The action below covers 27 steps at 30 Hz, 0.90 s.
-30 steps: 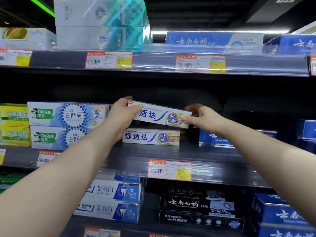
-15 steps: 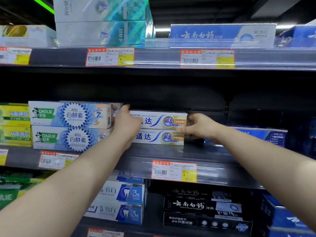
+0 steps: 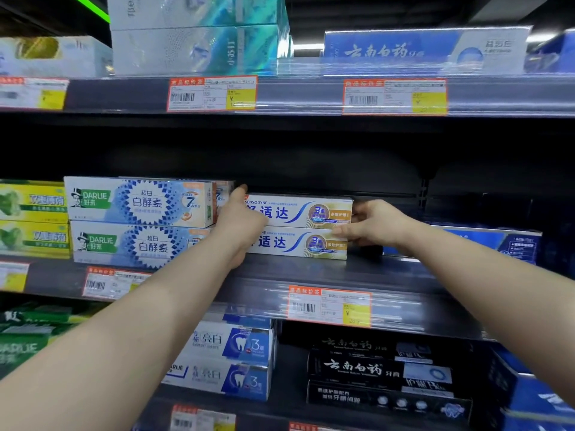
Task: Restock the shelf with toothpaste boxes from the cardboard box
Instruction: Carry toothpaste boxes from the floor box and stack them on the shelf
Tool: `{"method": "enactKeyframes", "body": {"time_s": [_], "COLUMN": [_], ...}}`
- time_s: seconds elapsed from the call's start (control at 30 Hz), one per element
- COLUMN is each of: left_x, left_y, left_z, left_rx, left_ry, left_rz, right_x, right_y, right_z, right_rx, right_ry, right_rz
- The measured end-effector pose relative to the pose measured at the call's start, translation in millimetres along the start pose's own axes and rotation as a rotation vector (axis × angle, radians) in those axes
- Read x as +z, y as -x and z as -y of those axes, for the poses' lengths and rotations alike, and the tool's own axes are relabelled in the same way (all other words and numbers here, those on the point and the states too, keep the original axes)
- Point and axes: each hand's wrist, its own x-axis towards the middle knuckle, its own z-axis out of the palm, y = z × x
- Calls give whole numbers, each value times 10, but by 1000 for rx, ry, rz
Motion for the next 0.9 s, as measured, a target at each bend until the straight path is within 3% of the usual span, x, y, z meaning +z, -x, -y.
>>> {"method": "enactKeyframes", "body": {"time_s": [0.4, 0.57, 0.73, 0.8, 0.9], "left_x": [43, 45, -54, -107, -128], "left_y": [63, 154, 453, 601, 911], "left_z": [-48, -103, -92, -40, 31], "left_rx": [76, 270, 592, 716, 746], "left_ry": [5, -246, -287, -272, -138], "left_rz": [-32, -112, -182, -152, 70], "right_x": [23, -40, -96, -64, 2], "right_y": [62, 147, 480, 721, 1140], "right_z": [70, 116, 238, 307, 343], "right_rx": [5, -25, -120, -164, -177], "right_ry": [110, 218, 385, 397, 453], "right_rz": [-28, -139, -318, -345, -431]}}
